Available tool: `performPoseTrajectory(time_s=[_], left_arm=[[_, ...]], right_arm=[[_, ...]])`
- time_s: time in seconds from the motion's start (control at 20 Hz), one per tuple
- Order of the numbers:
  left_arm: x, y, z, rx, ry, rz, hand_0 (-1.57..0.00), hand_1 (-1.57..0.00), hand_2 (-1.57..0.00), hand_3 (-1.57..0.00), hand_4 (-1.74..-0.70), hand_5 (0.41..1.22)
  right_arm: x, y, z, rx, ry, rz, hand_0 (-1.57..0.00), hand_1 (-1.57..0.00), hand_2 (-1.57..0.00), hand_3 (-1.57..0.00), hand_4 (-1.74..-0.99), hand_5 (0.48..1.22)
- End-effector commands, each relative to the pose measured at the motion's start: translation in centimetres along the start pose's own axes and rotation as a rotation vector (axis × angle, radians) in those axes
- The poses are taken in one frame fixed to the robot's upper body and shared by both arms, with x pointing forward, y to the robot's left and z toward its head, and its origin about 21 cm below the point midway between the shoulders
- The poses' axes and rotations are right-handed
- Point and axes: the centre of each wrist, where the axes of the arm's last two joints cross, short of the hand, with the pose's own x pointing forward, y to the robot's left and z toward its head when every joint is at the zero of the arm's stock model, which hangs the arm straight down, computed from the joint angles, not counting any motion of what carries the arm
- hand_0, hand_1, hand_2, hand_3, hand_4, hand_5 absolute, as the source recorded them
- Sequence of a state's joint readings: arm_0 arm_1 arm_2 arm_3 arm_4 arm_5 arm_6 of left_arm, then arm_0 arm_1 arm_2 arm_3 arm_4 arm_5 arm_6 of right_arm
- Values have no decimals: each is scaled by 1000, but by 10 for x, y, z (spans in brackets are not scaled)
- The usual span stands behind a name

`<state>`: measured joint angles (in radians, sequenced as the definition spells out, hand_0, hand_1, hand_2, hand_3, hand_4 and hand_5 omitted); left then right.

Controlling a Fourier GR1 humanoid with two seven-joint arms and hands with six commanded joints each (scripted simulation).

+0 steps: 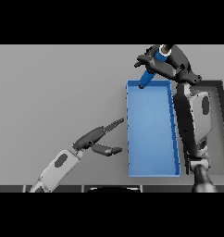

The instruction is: Pick up the blue pipe and place it into the blue bin.

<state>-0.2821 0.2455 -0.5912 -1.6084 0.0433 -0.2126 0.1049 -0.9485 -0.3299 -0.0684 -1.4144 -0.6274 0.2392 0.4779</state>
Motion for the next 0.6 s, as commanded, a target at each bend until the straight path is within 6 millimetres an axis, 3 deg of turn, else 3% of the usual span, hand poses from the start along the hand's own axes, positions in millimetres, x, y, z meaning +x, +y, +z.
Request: performPoseTrajectory(time_s=[0.0,0.2,0.4,0.55], left_arm=[[-2,-1,3,-6,-4,5,1,1,1,1,-829,465],[-3,4,2,4,1,-5,1,1,1,1,-828,462],[-1,0,5,-5,-9,-1,1,1,1,1,-825,468],[-3,3,7,-6,-11,-2,1,1,1,1,-829,470]], right_arm=[[-11,-11,5,-42,30,-19,-1571,-1571,-1571,-1571,-1499,1221],[-56,-36,28,-170,181,-62,-1571,-1571,-1571,-1571,-1499,1221],[-100,-40,60,-293,360,-89,-1571,-1571,-1571,-1571,-1499,1221],[-121,-40,83,-386,498,-117,-1571,-1571,-1571,-1571,-1499,1221]])
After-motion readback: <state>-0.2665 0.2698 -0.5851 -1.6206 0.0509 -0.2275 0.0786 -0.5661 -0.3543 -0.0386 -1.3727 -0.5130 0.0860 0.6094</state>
